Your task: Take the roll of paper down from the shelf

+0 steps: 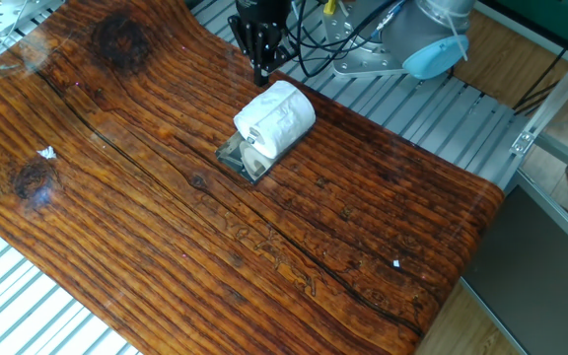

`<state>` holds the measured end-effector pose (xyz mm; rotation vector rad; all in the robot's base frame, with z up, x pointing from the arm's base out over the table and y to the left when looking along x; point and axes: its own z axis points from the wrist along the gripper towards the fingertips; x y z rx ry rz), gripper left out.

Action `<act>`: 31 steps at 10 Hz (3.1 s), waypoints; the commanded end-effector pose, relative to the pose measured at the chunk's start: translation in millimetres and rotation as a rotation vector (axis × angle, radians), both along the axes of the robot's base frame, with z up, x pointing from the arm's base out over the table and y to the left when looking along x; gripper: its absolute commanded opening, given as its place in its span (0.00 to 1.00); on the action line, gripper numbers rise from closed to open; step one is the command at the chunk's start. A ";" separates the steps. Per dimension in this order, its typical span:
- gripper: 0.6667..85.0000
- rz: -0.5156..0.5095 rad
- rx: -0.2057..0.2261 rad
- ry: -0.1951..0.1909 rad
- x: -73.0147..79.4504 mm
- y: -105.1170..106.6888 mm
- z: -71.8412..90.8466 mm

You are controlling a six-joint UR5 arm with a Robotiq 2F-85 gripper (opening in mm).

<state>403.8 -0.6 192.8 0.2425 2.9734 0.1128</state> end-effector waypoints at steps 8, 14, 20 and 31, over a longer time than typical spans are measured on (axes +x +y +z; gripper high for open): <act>0.00 -0.057 -0.036 0.117 -30.0 -11.1 -2.3; 0.00 -0.085 -0.044 0.169 -43.5 -13.5 -2.7; 0.57 0.117 -0.021 0.224 -51.9 -9.0 -14.5; 0.92 0.214 0.034 0.244 -51.6 3.7 -52.0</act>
